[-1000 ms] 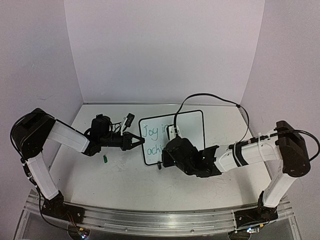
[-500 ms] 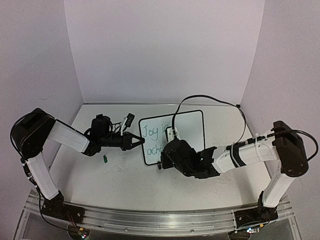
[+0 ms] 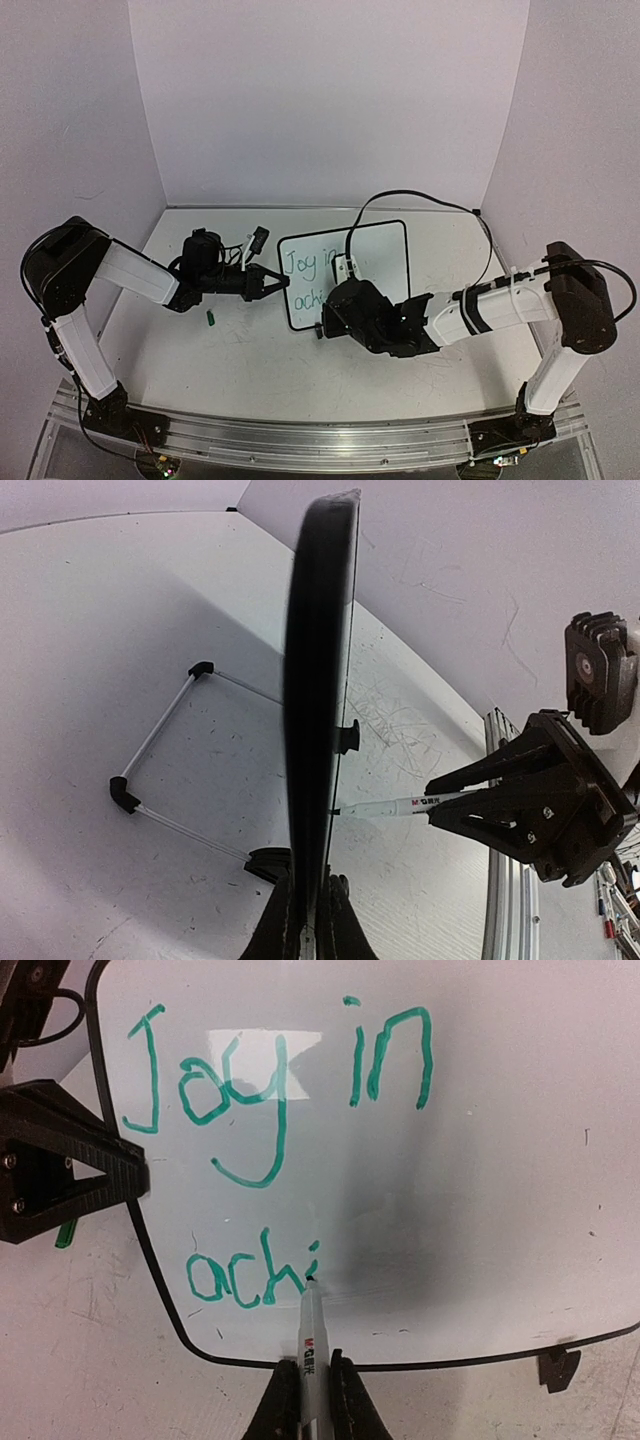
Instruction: Write a sentence on the whiteboard
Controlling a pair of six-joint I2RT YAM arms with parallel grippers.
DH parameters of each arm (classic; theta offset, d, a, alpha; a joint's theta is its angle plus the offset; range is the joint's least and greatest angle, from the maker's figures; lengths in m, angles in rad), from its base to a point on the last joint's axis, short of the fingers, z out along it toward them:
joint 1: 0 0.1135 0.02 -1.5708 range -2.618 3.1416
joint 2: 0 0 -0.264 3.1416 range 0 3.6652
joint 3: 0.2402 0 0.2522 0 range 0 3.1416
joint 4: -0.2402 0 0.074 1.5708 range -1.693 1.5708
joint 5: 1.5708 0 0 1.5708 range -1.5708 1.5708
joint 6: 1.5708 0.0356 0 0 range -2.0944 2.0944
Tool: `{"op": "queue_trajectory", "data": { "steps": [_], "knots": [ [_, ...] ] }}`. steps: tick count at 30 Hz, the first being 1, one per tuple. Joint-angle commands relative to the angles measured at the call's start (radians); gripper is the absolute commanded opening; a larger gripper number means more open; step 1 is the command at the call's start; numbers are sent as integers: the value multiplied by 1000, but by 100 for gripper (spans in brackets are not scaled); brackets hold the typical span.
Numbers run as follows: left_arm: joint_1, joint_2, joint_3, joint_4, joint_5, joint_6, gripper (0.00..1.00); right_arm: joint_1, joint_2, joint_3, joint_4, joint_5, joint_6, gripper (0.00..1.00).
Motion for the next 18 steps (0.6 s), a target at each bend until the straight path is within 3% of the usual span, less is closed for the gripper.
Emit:
{"op": "queue_trajectory", "data": {
  "steps": [1,18],
  "knots": [
    [-11,-16,20,3,12,28,0,4,19,-5,-15,5,25,0],
    [-11,-15,22,2,12,29,0,12,26,-14,-21,-5,46,0]
  ]
}}
